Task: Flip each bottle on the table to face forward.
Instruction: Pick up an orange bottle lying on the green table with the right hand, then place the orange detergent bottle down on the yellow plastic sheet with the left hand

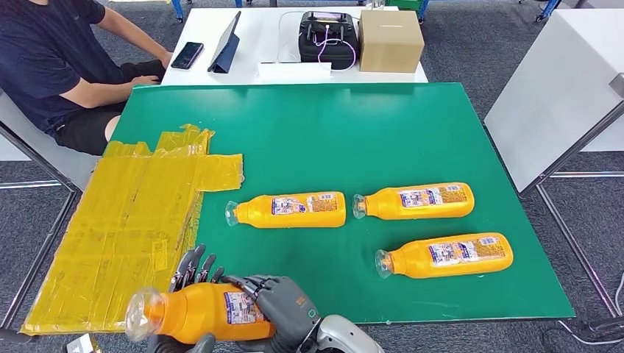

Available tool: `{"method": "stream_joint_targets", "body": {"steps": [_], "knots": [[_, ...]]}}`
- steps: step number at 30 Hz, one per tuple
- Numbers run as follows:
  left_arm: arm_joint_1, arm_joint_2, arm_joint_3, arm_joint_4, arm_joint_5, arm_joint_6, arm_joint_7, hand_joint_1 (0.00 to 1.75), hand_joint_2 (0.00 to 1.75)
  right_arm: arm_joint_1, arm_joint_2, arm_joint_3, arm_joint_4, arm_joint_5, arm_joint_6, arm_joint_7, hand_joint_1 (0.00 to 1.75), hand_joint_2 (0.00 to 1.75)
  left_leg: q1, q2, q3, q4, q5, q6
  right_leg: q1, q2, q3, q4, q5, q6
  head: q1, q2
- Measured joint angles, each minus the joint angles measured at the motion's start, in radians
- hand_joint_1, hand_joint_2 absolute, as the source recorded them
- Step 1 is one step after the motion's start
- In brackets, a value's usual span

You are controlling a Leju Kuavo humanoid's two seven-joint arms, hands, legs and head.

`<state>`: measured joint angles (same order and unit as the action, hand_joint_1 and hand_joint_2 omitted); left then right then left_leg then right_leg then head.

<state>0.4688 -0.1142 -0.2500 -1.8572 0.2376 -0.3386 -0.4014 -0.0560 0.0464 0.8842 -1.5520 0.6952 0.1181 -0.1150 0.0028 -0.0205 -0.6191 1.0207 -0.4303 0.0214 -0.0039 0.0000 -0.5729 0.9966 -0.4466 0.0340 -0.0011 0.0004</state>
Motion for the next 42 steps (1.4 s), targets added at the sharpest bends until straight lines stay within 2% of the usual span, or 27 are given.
{"method": "stream_joint_targets", "body": {"steps": [3,4,12,24,25,26,28,29,30,36,42], "knots": [[0.006,-0.004,0.011,0.001,-0.051,0.024,0.002,1.37,1.75,-0.011,-0.004,0.025,0.011,0.004,0.003,-0.002,1.75,1.75,0.0,0.0,0.0,0.0,0.0,0.0,0.0,0.0,0.0,0.0,0.0,0.0,0.0,0.0],[0.008,-0.006,0.014,0.001,-0.067,0.03,0.002,1.75,1.75,-0.014,-0.006,0.027,0.013,0.005,0.003,-0.002,1.75,1.75,0.0,0.0,0.0,0.0,0.0,0.0,0.0,0.0,0.0,0.0,0.0,0.0,0.0,0.0],[0.017,-0.021,0.037,0.001,-0.129,0.052,-0.012,1.75,1.75,-0.017,-0.009,0.03,0.023,0.015,0.003,0.001,1.75,1.75,0.0,0.0,0.0,0.0,0.0,0.0,0.0,0.0,0.0,0.0,0.0,0.0,0.0,0.0],[0.027,-0.043,0.059,0.001,-0.133,0.025,-0.033,1.75,1.75,0.01,-0.002,0.016,0.027,0.053,-0.024,-0.012,1.75,1.75,0.0,0.0,0.0,0.0,0.0,0.0,0.0,0.0,-0.001,0.0,0.0,0.0,0.0,0.0],[0.028,-0.045,0.059,0.001,-0.133,0.024,-0.033,1.75,1.75,0.011,-0.002,0.014,0.026,0.056,-0.028,-0.014,1.39,1.75,0.0,0.0,0.0,0.0,0.0,0.0,0.0,0.0,-0.001,0.0,0.0,0.0,0.0,0.0],[0.029,-0.047,0.06,0.001,-0.133,0.023,-0.034,1.75,1.75,0.014,-0.003,0.011,0.024,0.06,-0.035,-0.014,0.95,1.75,0.0,0.0,0.0,0.0,0.0,0.0,0.0,0.0,-0.001,0.0,0.0,0.0,0.0,0.0],[0.03,-0.053,0.06,0.001,-0.134,0.018,-0.034,1.75,1.75,0.023,-0.006,0.003,0.01,0.071,-0.061,-0.01,0.08,0.87,0.0,0.0,0.0,0.0,0.0,0.0,0.0,0.0,-0.001,0.0,0.0,0.0,0.0,0.0],[0.031,-0.058,0.061,0.0,-0.134,0.017,-0.034,1.75,1.75,0.029,-0.008,-0.003,-0.002,0.076,-0.078,-0.004,0.0,0.44,0.0,0.0,0.0,0.0,0.0,0.0,0.0,0.0,-0.002,0.0,0.0,0.0,0.0,0.0],[0.031,-0.063,0.061,-0.003,-0.136,0.018,-0.033,1.75,1.75,0.038,-0.012,-0.01,-0.018,0.08,-0.096,0.004,0.0,0.0,0.0,0.0,0.0,0.0,0.0,0.0,0.0,0.0,-0.001,0.0,0.0,0.0,0.0,0.0],[0.035,-0.097,0.071,-0.054,-0.225,0.083,-0.045,1.75,1.75,0.119,-0.048,-0.068,-0.164,0.07,-0.211,0.044,0.0,0.0,0.0,0.0,-0.001,0.0,0.0,0.0,0.0,0.0,-0.001,0.0,0.0,0.0,0.0,0.0],[0.041,-0.158,0.14,-0.141,-0.343,0.145,-0.053,1.75,1.75,0.188,-0.08,-0.11,-0.293,0.068,-0.287,0.066,0.0,0.0,0.0,0.0,-0.001,0.0,0.0,0.0,0.0,0.0,-0.001,0.0,0.0,0.0,0.0,0.0]]}}
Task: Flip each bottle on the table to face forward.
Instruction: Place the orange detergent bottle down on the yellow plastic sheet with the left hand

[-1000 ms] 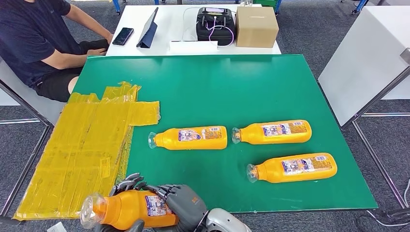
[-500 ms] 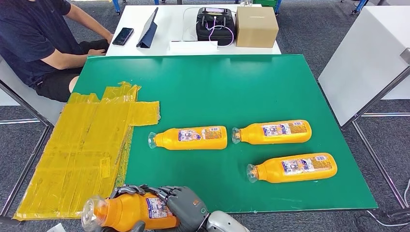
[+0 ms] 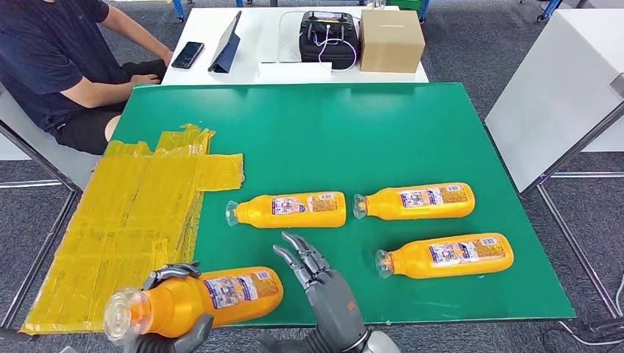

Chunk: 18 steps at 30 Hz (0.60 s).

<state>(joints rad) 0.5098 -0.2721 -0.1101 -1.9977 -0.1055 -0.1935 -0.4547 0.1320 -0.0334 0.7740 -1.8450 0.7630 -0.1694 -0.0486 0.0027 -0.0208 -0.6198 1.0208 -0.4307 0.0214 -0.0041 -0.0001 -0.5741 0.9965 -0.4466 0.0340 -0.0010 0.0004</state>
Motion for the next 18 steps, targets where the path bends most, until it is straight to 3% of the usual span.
{"method": "stream_joint_targets", "body": {"steps": [5,9,12,18], "knots": [[-0.007,-0.037,0.058,-0.062,-0.13,0.108,-0.038,1.75,1.75,0.037,-0.019,-0.019,-0.068,0.004,-0.03,0.012,0.0,0.0,0.0,0.0,0.0,0.0,0.0,0.0,0.0,0.0,0.0,0.0,0.0,0.0,0.0,0.0],[-0.026,-0.05,0.09,-0.087,-0.492,0.375,-0.074,1.75,1.75,0.058,-0.039,-0.021,-0.104,0.019,-0.049,0.021,0.0,0.0,0.0,0.0,0.0,0.0,0.0,0.0,0.0,0.0,0.0,0.0,0.0,0.0,0.0,0.0],[-0.049,-0.051,0.094,-0.078,-0.801,0.569,-0.046,1.75,1.75,0.069,-0.054,-0.021,-0.124,0.024,-0.063,0.023,0.0,0.0,0.0,0.0,0.0,0.0,0.0,0.0,0.0,0.0,0.0,0.0,0.0,0.0,0.0,0.0],[-0.08,-0.046,0.089,-0.041,-0.906,0.653,0.004,1.75,1.75,0.075,-0.072,-0.021,-0.14,0.021,-0.066,0.025,0.0,0.0,0.0,0.0,0.0,0.0,0.0,0.0,0.0,0.0,0.0,0.0,0.0,0.0,0.0,0.0]]}}
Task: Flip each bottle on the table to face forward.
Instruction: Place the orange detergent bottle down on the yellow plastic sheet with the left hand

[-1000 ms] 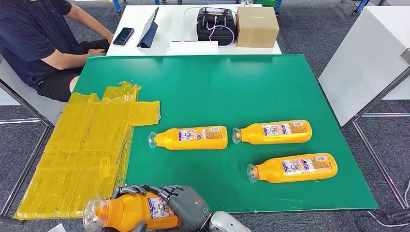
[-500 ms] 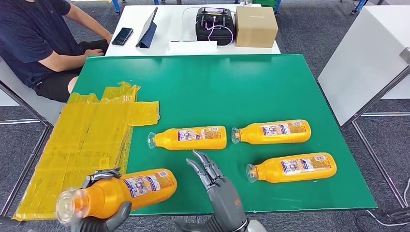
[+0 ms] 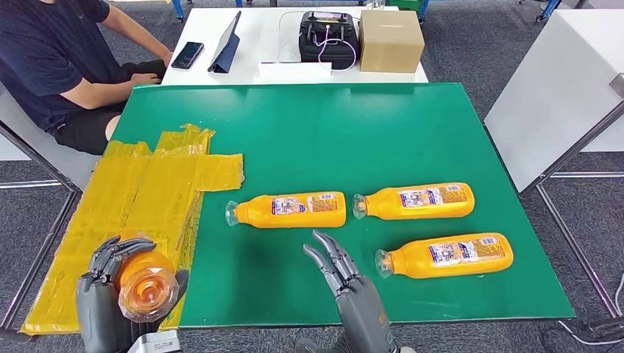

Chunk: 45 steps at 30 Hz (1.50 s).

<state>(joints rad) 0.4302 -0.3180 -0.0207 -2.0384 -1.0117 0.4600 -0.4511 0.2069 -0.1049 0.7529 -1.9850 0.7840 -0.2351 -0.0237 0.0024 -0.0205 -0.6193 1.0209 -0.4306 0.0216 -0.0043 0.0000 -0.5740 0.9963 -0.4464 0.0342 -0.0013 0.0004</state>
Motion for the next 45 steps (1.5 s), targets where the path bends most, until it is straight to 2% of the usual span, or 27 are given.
{"method": "stream_joint_targets", "body": {"steps": [3,6,8,12,16,17,21,28,33,41,45], "knots": [[-0.026,0.022,-0.017,0.058,-0.247,0.052,0.118,1.75,1.75,0.0,-0.007,-0.001,-0.005,-0.02,0.001,-0.006,0.0,0.0,0.0,0.0,0.0,0.0,0.0,0.0,0.0,0.0,0.0,0.0,0.0,0.0,0.0,0.0],[-0.076,0.077,-0.059,0.198,-0.481,0.08,0.284,1.75,1.75,-0.003,-0.015,-0.002,-0.01,-0.045,0.008,-0.018,0.0,0.0,0.0,0.0,0.0,0.0,0.0,0.0,0.0,0.0,0.001,0.0,0.0,0.0,0.0,0.0],[-0.111,0.118,-0.092,0.312,-0.526,0.082,0.355,1.75,1.75,-0.003,-0.02,-0.004,-0.011,-0.055,0.013,-0.025,0.0,0.0,0.0,0.0,0.001,0.0,0.0,0.0,0.0,0.0,0.001,0.0,0.0,0.0,0.0,0.0],[-0.166,0.191,-0.158,0.497,-0.529,0.05,0.424,1.75,1.75,-0.003,-0.026,-0.011,-0.011,-0.071,0.025,-0.035,0.0,0.0,0.0,0.0,0.0,0.0,0.0,0.0,0.0,0.0,0.0,0.0,0.0,0.0,0.0,0.0],[-0.218,0.247,-0.229,0.628,-0.53,-0.001,0.483,0.0,1.75,-0.005,-0.027,-0.021,-0.011,-0.085,0.042,-0.04,0.0,0.0,0.0,0.0,0.0,0.0,0.0,0.0,0.0,0.0,0.001,0.0,0.0,0.0,0.0,0.0],[-0.232,0.258,-0.242,0.654,-0.531,-0.009,0.499,0.0,1.75,-0.005,-0.027,-0.023,-0.011,-0.087,0.046,-0.04,0.0,0.0,0.0,0.0,0.001,0.0,0.0,0.0,0.0,0.0,0.001,0.0,0.0,0.0,0.0,0.0],[-0.273,0.279,-0.272,0.726,-0.532,-0.02,0.547,0.0,0.0,-0.005,-0.027,-0.033,-0.011,-0.09,0.051,-0.038,0.0,0.0,0.0,0.0,0.004,0.0,0.0,0.0,0.0,0.0,0.004,0.0,0.0,0.0,0.0,0.0],[-0.287,0.279,-0.296,0.73,-0.552,-0.04,0.603,0.0,0.0,0.039,-0.039,-0.053,-0.041,-0.061,-0.004,0.003,0.0,0.0,0.0,-0.001,0.008,0.0,0.0,0.0,0.0,0.0,0.002,0.0,-0.001,0.0,0.0,0.0],[-0.297,0.235,-0.357,0.714,-0.56,-0.047,0.617,0.0,0.0,0.124,-0.094,-0.077,-0.12,-0.03,-0.116,0.068,0.0,0.0,-0.003,-0.003,0.004,0.0,-0.001,0.001,-0.003,-0.001,0.002,0.0,-0.002,0.004,0.0,0.0],[-0.339,0.174,-0.417,0.733,-0.531,0.008,0.552,0.0,0.0,0.205,-0.158,-0.129,-0.203,-0.014,-0.155,0.112,0.0,0.0,-0.005,-0.001,0.002,0.0,0.0,0.002,-0.006,0.0,0.002,0.0,0.0,0.006,0.0,0.0],[-0.35,0.155,-0.431,0.737,-0.488,0.05,0.534,0.0,0.0,0.23,-0.168,-0.165,-0.222,-0.008,-0.144,0.12,0.0,0.0,-0.005,0.0,0.001,0.0,0.0,0.002,-0.005,0.0,0.002,0.0,0.0,0.006,0.0,0.0]]}}
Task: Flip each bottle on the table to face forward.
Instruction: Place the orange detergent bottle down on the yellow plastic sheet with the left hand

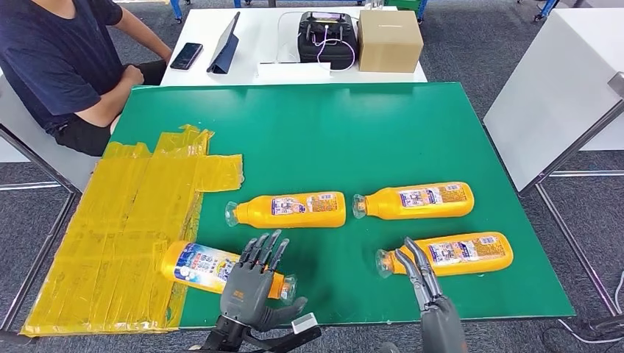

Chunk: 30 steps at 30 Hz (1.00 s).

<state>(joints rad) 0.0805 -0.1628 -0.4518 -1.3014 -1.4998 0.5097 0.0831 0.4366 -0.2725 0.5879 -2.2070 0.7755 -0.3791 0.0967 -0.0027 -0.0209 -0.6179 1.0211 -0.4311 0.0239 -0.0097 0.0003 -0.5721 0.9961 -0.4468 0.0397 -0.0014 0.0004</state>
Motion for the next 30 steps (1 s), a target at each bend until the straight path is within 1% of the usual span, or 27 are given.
{"method": "stream_joint_targets", "body": {"steps": [2,4,6,10,11,13,15,17,20,23,26,30], "knots": [[0.012,-0.002,0.001,-0.025,0.072,0.041,-0.017,0.0,0.0,0.001,0.006,-0.016,-0.002,0.012,0.027,0.008,0.0,0.87,0.0,0.0,0.0,0.0,0.0,0.0,0.0,0.0,0.0,0.0,0.0,0.0,0.0,0.0],[0.043,0.001,0.011,-0.084,0.211,0.076,-0.065,0.0,0.0,-0.012,0.021,-0.028,0.003,0.034,0.063,0.024,0.0,1.75,0.001,0.0,-0.001,0.0,0.0,0.0,0.001,0.0,0.0,0.0,0.0,0.0,0.0,0.0],[0.086,0.005,0.031,-0.163,0.361,0.074,-0.129,0.0,0.0,-0.032,0.043,-0.042,0.016,0.059,0.096,0.048,0.0,1.75,0.001,0.001,-0.001,0.0,0.0,0.0,0.002,0.0,-0.001,0.0,0.0,0.0,0.0,0.0],[0.159,0.01,0.071,-0.312,0.529,0.019,-0.217,0.0,0.0,-0.069,0.085,-0.078,0.049,0.084,0.143,0.073,0.0,1.75,0.001,0.0,-0.001,0.0,0.0,0.0,0.002,0.0,-0.001,0.0,-0.001,-0.001,0.0,0.0],[0.174,0.01,0.079,-0.345,0.596,-0.003,-0.245,0.0,0.0,-0.077,0.094,-0.091,0.058,0.086,0.161,0.081,0.0,1.75,0.001,0.0,-0.001,0.0,0.0,0.0,0.002,0.0,-0.001,0.0,-0.001,-0.001,0.0,0.0],[0.198,0.009,0.095,-0.403,0.768,-0.065,-0.306,0.0,0.0,-0.094,0.109,-0.126,0.085,0.08,0.206,0.097,0.0,1.75,0.001,0.0,-0.002,0.0,0.0,0.0,0.002,0.0,-0.001,0.0,-0.001,-0.001,0.0,0.0],[0.211,0.007,0.113,-0.445,0.931,-0.146,-0.356,0.0,0.0,-0.122,0.121,-0.175,0.128,0.068,0.254,0.103,0.0,1.75,0.001,0.0,-0.002,0.0,0.0,0.0,0.002,0.0,-0.001,0.0,-0.001,-0.001,0.0,0.0],[0.217,0.005,0.13,-0.473,1.034,-0.217,-0.384,0.0,0.0,-0.157,0.132,-0.229,0.18,0.06,0.291,0.101,0.0,1.75,0.001,0.0,-0.002,0.0,0.001,0.001,0.001,0.0,-0.001,0.0,-0.001,-0.001,0.0,0.0],[0.223,0.0,0.147,-0.495,1.115,-0.28,-0.397,0.0,0.0,-0.205,0.145,-0.29,0.25,0.063,0.328,0.097,0.0,1.75,0.001,0.0,-0.002,0.0,0.001,0.001,0.001,0.0,0.0,0.0,0.0,0.0,0.0,0.0],[0.223,-0.001,0.159,-0.503,1.176,-0.327,-0.401,0.0,0.0,-0.262,0.155,-0.318,0.328,0.073,0.364,0.096,0.0,1.75,0.001,0.0,-0.001,0.0,0.001,0.001,0.001,0.0,0.0,0.0,0.0,0.0,0.0,0.0],[0.223,-0.002,0.166,-0.504,1.197,-0.345,-0.402,0.0,0.0,-0.313,0.164,-0.329,0.399,0.076,0.382,0.095,0.0,1.75,0.001,0.0,-0.001,0.0,0.001,0.001,0.001,0.0,0.0,0.0,0.0,0.0,0.0,0.0],[0.223,-0.004,0.176,-0.505,1.2,-0.35,-0.402,0.0,0.0,-0.345,0.173,-0.335,0.453,0.077,0.385,0.094,0.0,1.75,0.001,0.0,-0.001,0.0,0.001,0.001,0.002,0.0,0.0,0.0,0.0,0.0,0.0,0.0]]}}
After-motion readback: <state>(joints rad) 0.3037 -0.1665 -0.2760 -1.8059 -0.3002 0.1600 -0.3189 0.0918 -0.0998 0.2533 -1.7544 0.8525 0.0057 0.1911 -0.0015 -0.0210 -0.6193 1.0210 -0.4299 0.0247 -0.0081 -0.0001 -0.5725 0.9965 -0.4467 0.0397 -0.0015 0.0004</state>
